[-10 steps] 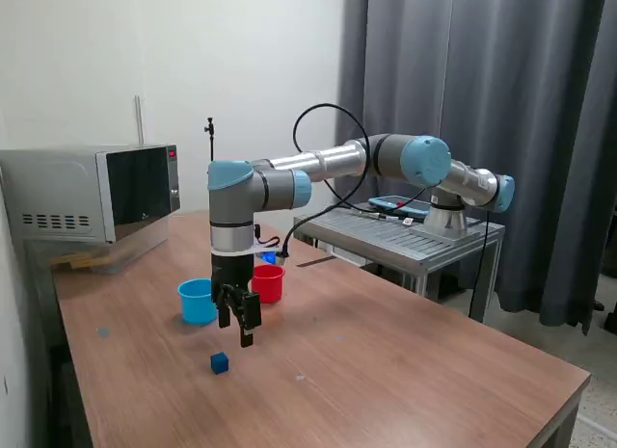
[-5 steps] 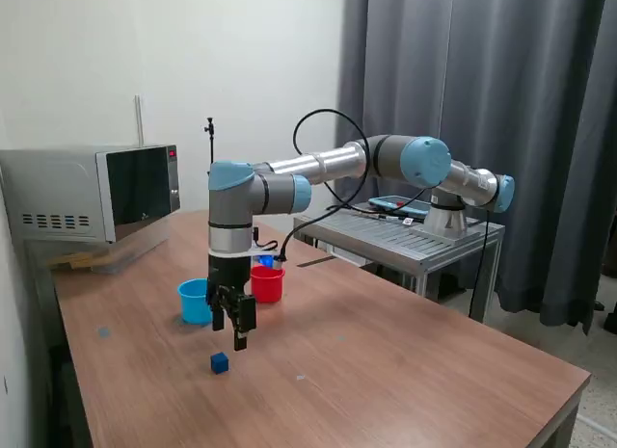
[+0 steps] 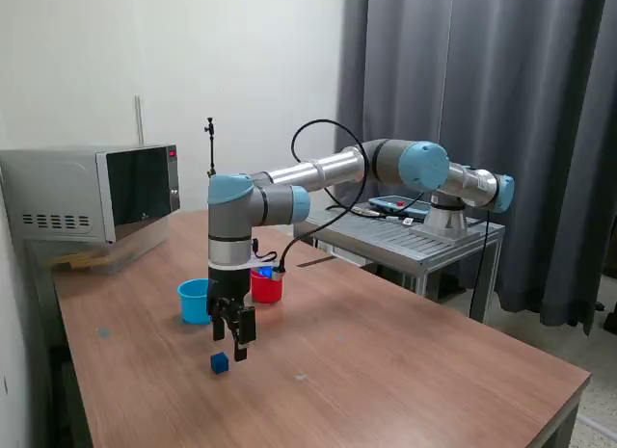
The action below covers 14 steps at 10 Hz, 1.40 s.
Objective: Place red objects in the red bin, and blue objects in the blue bin.
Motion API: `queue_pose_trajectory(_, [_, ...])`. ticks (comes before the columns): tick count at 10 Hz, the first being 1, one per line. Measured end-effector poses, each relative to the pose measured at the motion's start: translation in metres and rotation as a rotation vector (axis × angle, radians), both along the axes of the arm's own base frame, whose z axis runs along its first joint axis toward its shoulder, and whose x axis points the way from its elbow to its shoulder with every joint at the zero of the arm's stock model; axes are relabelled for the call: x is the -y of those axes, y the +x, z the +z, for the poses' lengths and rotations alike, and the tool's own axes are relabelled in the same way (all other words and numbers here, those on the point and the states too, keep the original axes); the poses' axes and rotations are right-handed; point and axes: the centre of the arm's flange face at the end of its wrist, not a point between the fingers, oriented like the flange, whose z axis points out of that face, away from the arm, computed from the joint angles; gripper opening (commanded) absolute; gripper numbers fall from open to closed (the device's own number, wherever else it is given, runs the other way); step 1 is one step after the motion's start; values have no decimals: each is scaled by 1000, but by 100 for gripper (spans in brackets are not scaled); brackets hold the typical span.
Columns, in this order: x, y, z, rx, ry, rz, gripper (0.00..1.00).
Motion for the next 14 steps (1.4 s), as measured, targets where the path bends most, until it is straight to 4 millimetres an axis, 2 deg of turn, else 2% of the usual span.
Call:
queue_pose_trajectory(4, [-1,-4,-14,-20,2,-2,100])
queue_pose_trajectory(9, [-2,-4,-18,-19,12,-12,100])
queue_pose_trajectory(10, [-2,-4,-19,-18,12,-13,0])
queue_pose_trajectory(14, [-3,-4,-20,-18,26,-17,0])
